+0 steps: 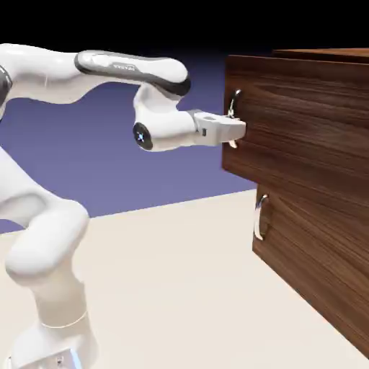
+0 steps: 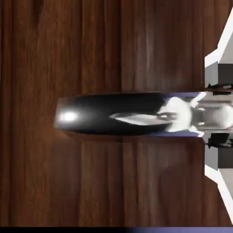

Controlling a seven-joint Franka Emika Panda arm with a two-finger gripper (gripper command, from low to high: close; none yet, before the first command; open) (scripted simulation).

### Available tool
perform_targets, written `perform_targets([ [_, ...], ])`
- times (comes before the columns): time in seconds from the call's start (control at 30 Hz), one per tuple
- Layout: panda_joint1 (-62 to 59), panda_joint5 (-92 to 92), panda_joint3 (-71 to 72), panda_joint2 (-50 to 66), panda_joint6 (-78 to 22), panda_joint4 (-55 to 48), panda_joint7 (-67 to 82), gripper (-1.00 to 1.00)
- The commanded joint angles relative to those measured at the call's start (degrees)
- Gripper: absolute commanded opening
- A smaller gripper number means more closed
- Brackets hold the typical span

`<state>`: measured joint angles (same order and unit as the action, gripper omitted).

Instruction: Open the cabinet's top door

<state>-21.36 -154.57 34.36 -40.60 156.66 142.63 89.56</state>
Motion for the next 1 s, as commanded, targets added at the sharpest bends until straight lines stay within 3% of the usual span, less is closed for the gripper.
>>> perform_targets([
  [0.0, 2.08, 2.35, -2.07, -1.23, -0.61, 1.73, -1.54, -1.00],
  [0.47, 20.25, 37.20, -26.54, -20.75, -7.83, 20.47, -21.10, -1.00],
  [0.97, 16.26, 74.58, -48.12, -37.64, -24.48, 29.22, -39.36, -1.00],
])
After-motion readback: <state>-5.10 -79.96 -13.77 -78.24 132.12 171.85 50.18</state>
